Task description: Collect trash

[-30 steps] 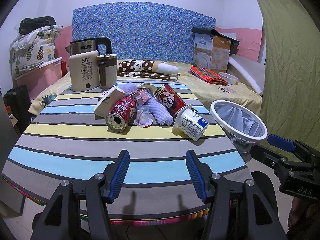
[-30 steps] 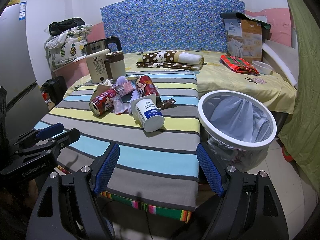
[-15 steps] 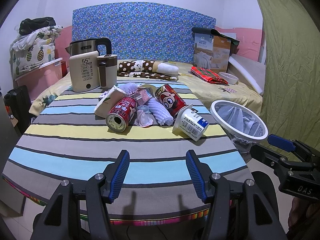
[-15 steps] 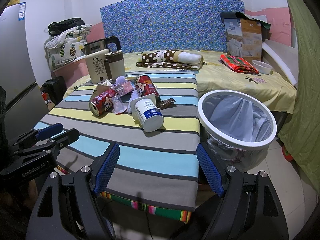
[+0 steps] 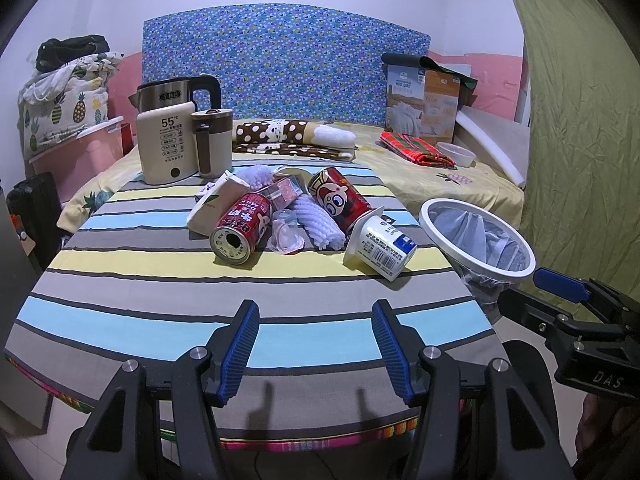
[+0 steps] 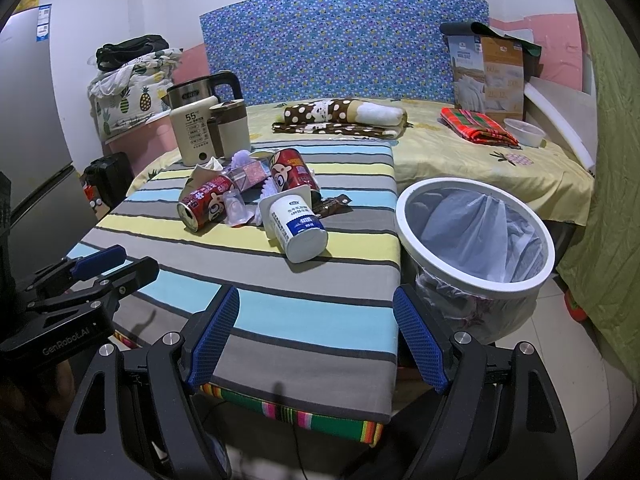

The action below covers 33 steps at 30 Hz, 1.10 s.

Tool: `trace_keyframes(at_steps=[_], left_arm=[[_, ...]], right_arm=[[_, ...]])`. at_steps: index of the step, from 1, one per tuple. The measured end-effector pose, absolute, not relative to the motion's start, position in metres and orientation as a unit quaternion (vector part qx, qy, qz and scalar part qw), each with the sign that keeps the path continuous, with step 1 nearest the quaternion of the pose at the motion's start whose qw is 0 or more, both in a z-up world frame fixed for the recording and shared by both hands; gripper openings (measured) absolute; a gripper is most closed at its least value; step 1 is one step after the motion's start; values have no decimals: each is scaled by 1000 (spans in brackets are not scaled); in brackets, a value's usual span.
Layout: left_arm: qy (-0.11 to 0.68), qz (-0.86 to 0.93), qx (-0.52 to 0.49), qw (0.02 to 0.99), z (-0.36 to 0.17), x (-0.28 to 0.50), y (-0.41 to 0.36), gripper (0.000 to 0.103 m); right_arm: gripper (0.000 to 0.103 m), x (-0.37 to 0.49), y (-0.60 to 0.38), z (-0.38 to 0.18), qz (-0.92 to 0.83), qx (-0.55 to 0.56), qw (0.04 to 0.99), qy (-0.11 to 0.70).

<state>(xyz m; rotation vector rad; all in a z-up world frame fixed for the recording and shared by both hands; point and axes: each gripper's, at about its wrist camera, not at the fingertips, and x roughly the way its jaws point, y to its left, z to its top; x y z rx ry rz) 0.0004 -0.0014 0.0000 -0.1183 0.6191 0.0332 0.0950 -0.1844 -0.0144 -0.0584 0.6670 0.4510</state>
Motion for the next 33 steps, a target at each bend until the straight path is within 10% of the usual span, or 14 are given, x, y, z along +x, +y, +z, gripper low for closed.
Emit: trace_keyframes(at_steps=[33], left_arm=[[352,40,-72,933,-36,64,37,58]], right_arm=[[80,143,-171,-35,229,-32,904,360]])
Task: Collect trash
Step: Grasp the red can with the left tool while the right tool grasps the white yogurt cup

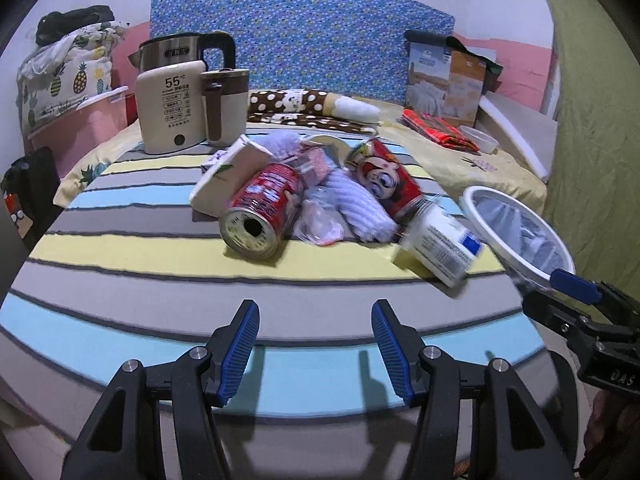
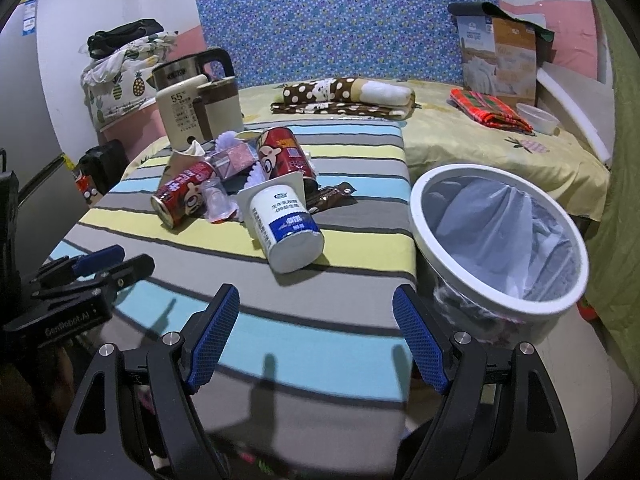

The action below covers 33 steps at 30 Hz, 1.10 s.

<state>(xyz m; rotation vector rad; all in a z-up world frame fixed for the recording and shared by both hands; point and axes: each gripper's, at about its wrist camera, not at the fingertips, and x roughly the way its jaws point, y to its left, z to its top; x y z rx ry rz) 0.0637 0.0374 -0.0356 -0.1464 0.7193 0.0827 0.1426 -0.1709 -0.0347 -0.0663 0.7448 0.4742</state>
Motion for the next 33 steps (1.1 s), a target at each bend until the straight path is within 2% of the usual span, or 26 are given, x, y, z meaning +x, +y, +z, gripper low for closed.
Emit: trace_keyframes(at_steps=[18,19,23,24,26,33], left_arm=[[364,35,-75,928,-47,139,93,62],[374,29,-83,923,-50,144,94,62],[395,16,-95,913,-55,152,96,62],[397,12,-98,912,-56,154,96,58],[395,14,-99,913,-55,155,98,53],[363,31,-95,927,-46,137,94,52]], right_arm=[[80,185,-142,-50,276,-59,879,385],[78,185,-142,-50,277,-59,878,387],[60,187,-142,-51,284,-52,871,398],[58,187,-142,-51,284,-52,871,398],[58,187,-142,-51,286,-51,871,397],[57,179,-144,-45,295,-40,870,393]])
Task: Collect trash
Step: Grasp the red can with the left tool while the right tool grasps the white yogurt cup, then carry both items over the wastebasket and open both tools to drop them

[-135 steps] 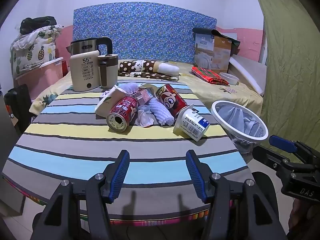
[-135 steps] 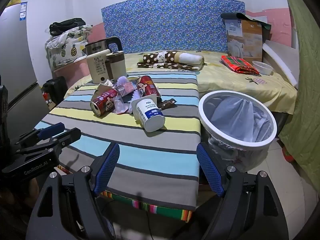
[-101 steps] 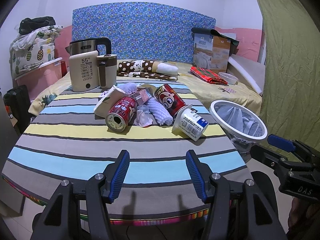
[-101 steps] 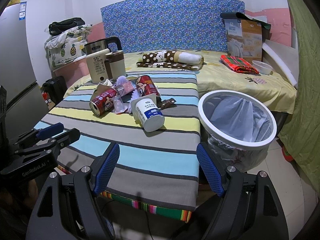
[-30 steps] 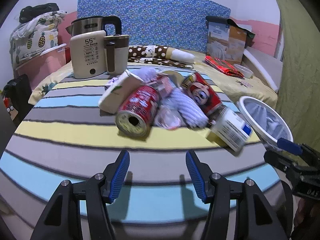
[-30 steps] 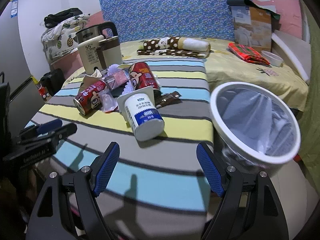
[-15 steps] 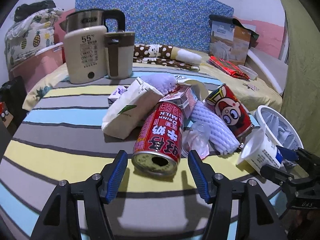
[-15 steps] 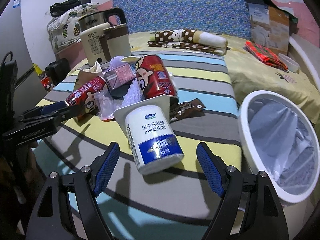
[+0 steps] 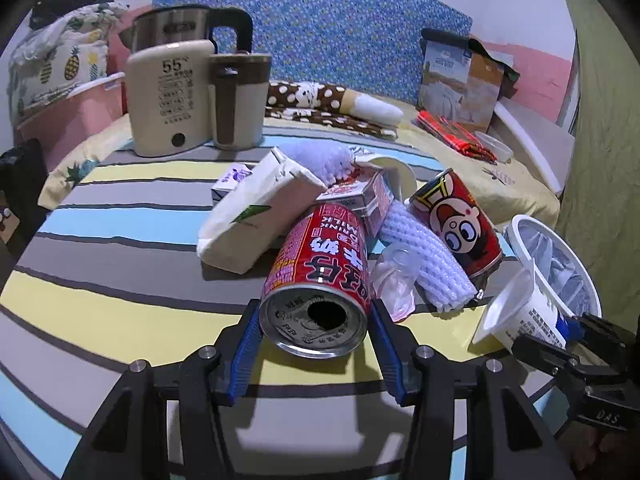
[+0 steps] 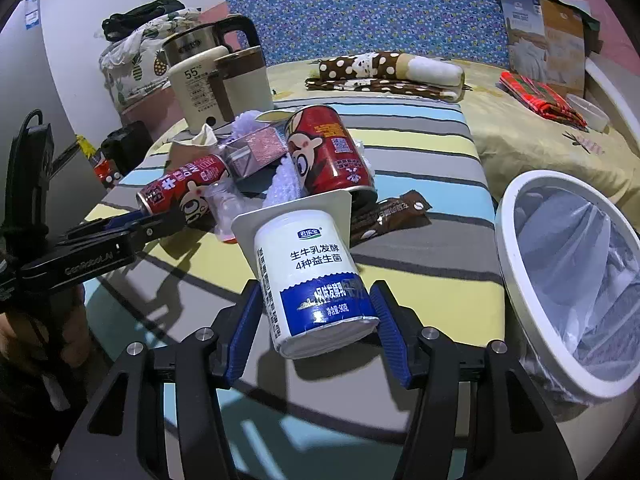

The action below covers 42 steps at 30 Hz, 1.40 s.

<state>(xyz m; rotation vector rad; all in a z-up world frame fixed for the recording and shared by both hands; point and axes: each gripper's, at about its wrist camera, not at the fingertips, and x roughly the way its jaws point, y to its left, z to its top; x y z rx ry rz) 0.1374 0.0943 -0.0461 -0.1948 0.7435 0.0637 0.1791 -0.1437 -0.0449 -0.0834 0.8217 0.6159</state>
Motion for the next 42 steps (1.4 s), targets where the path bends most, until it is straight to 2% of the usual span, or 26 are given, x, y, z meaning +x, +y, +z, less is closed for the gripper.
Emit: trace_keyframes(at_steps=[21,31,42], left_arm=[[327,37,-85,941,-13,79,70,51],[320,4,-72,945,0,89,43,51],[304,-81,-46,948,22,126,-24,51]], right_arm=[[57,160,-159,-29,299,-4,878,373],[57,165,-182,-28,278,15,889,363],[57,181,-235,-27,208,40,911,352]])
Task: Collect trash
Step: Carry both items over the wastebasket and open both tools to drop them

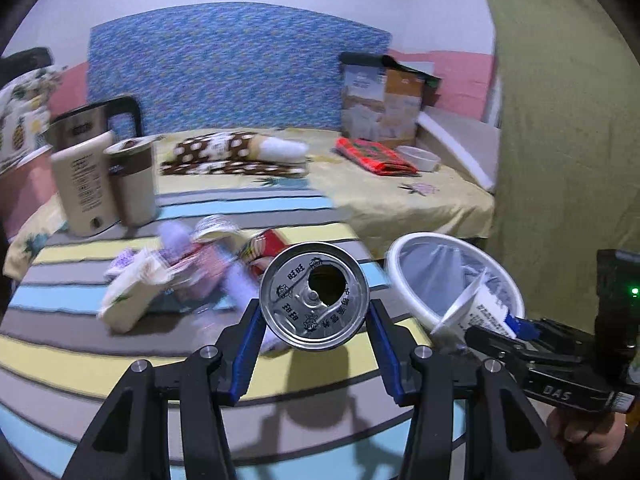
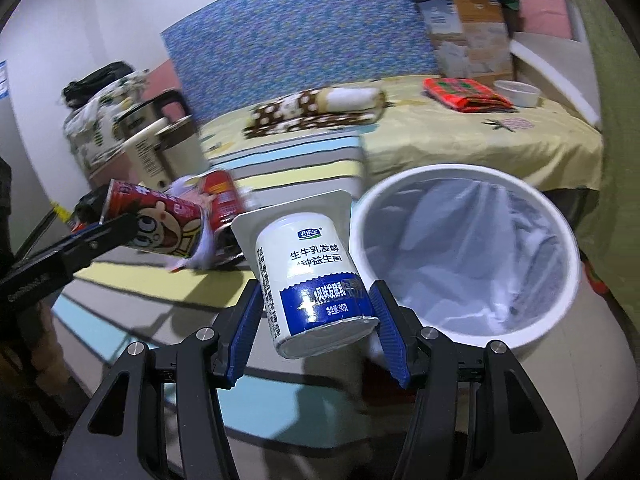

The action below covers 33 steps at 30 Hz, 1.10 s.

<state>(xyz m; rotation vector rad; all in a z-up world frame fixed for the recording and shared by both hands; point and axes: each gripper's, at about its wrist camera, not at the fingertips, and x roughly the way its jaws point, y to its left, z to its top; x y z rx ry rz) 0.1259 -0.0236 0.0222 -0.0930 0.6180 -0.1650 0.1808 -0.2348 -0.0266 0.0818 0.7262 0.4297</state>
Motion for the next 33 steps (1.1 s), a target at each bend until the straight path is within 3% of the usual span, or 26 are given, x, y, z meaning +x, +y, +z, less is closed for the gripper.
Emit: trace_keyframes(at_steps=[18,30,33], left_arm=[[331,-216,-31,918,5,203,-132,52],[364,-235,-25,901,-19,219,-151,52],[370,-237,-25,898,-22,223,-152,52]], right_arm=[[57,207,-304,-39,94,57,923,368],[58,218,-318,-45,73,57,918,385],[63,219,-317,-46,67,52,918,388]])
